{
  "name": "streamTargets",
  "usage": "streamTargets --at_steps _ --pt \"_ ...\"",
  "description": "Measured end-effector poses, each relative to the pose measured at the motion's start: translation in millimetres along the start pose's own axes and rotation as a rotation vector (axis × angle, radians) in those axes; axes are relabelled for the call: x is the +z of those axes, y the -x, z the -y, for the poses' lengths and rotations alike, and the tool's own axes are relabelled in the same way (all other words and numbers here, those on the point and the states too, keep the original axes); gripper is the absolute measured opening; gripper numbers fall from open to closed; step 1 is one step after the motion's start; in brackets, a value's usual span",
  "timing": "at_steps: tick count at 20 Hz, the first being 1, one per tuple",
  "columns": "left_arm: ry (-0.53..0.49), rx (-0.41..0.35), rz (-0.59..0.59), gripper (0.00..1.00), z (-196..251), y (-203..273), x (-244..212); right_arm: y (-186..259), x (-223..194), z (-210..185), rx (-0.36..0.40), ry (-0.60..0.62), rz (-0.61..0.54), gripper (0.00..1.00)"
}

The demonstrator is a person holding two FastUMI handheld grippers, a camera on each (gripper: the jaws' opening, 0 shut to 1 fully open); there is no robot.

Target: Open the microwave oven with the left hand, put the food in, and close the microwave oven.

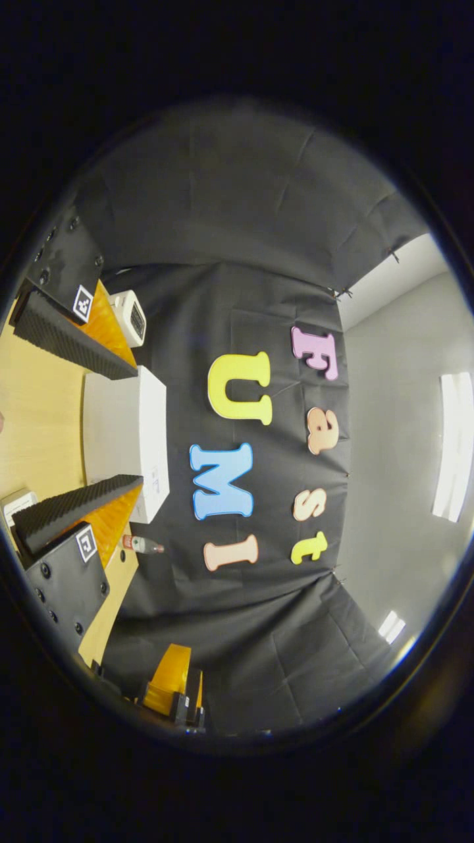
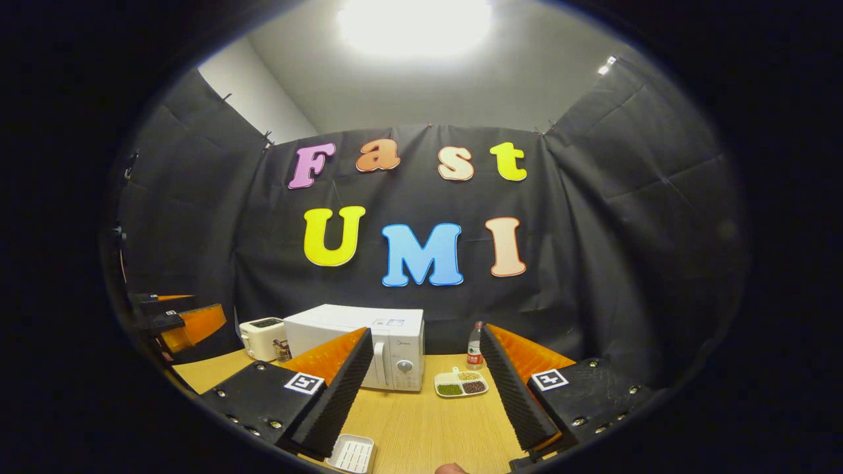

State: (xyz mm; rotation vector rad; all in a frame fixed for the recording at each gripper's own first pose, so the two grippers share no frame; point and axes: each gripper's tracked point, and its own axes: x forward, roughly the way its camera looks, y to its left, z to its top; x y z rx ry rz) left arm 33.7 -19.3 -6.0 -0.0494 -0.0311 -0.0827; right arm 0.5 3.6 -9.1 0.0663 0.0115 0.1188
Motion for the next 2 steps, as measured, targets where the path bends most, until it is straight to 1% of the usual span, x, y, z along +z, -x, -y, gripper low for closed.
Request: streamTargets --at_steps 2 --pt "-0.001 -0.002 0.003 0.96 0.0 3.6 1.8 0.6 0.8 -2.0 -0.002 0.001 0.004 0.99"
